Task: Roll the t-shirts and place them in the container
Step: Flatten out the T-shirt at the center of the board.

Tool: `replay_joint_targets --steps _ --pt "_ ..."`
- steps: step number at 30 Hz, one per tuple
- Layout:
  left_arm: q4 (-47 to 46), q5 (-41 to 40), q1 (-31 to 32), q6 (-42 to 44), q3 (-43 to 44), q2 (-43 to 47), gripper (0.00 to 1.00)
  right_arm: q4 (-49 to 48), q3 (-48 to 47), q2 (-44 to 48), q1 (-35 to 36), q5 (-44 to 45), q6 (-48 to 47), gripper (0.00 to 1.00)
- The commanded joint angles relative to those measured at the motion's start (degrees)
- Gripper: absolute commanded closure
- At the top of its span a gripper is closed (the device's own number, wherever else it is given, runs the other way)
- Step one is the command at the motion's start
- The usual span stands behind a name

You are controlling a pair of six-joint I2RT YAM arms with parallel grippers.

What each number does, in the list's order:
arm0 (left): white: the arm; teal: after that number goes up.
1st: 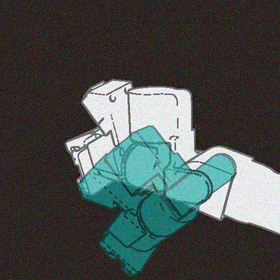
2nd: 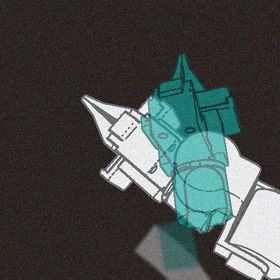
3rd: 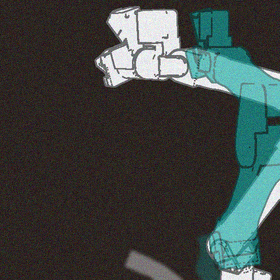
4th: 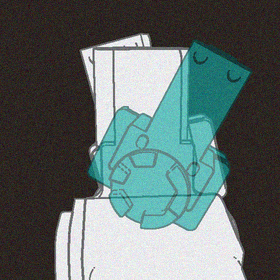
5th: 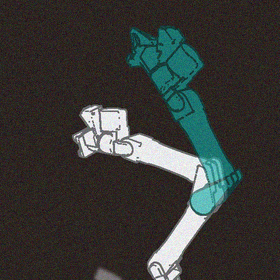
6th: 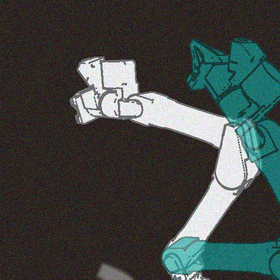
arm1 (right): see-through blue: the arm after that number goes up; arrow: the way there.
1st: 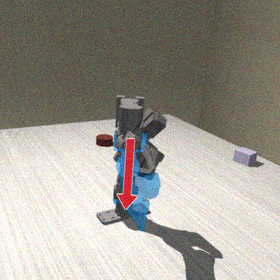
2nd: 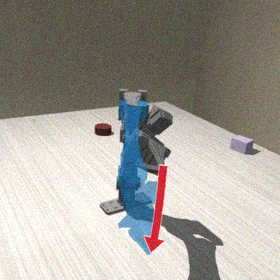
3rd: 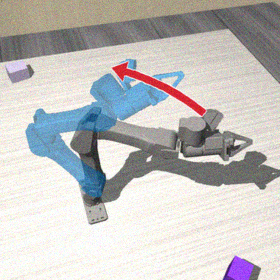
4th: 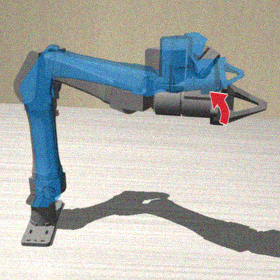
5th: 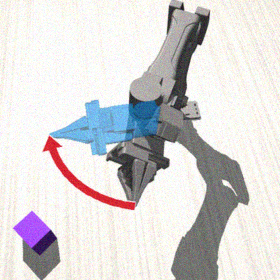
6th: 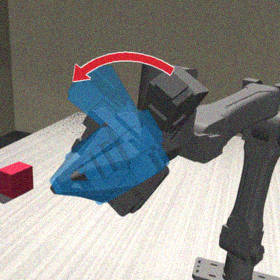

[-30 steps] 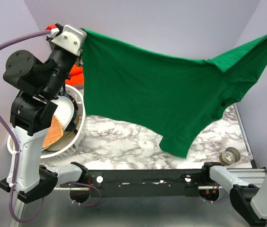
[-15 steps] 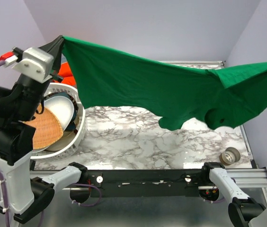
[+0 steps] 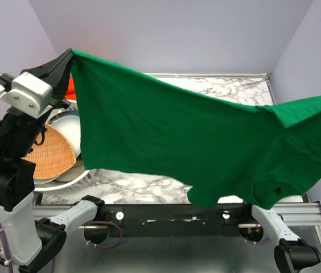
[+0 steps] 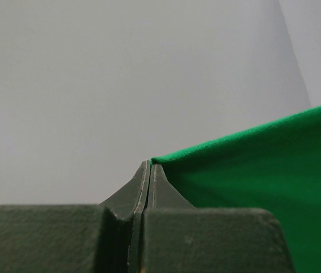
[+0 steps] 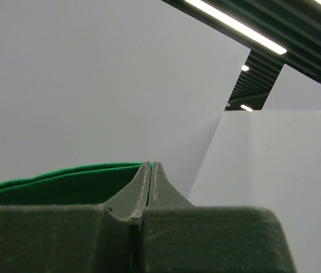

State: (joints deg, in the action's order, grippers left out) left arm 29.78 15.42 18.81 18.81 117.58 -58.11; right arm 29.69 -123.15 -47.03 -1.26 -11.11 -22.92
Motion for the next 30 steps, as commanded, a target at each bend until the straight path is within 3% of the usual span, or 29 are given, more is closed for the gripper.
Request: replay_joint_targets --steps 1,7,12,16,19,25,30 --pt "-4.3 2.1 -0.5 2.2 -3.8 -3.0 1.00 -4.0 4.8 -2.9 -0.5 2.2 -1.8 1.00" --pt "-6.8 4.0 -0.5 7.6 -14.9 -6.6 1.00 -6.3 12.7 -7.5 -0.5 -1.0 -0.8 1.00" --pt "-12.0 7.7 -0.5 9.1 -31.4 -9.4 1.00 -9.8 30.2 -10.4 -0.5 -5.2 0.0 1.00" --pt "-16.0 10.8 -0.5 7.7 -40.0 -18.0 1.00 -13.4 44.7 -15.9 -0.5 -10.0 0.4 1.00" --pt "-17.5 11.1 -0.4 5.6 -40.1 -29.1 1.00 -18.5 53.0 -23.2 -0.5 -9.2 -0.5 1.00" --pt "-16.9 6.6 -0.9 2.1 -30.5 -49.3 1.00 -22.2 46.9 -45.5 -0.7 -2.1 -7.8 1.00" --pt "-19.1 0.2 -2.3 0.7 -25.5 -56.8 1.00 -21.9 35.6 -62.7 -0.8 0.1 -12.1 1.00"
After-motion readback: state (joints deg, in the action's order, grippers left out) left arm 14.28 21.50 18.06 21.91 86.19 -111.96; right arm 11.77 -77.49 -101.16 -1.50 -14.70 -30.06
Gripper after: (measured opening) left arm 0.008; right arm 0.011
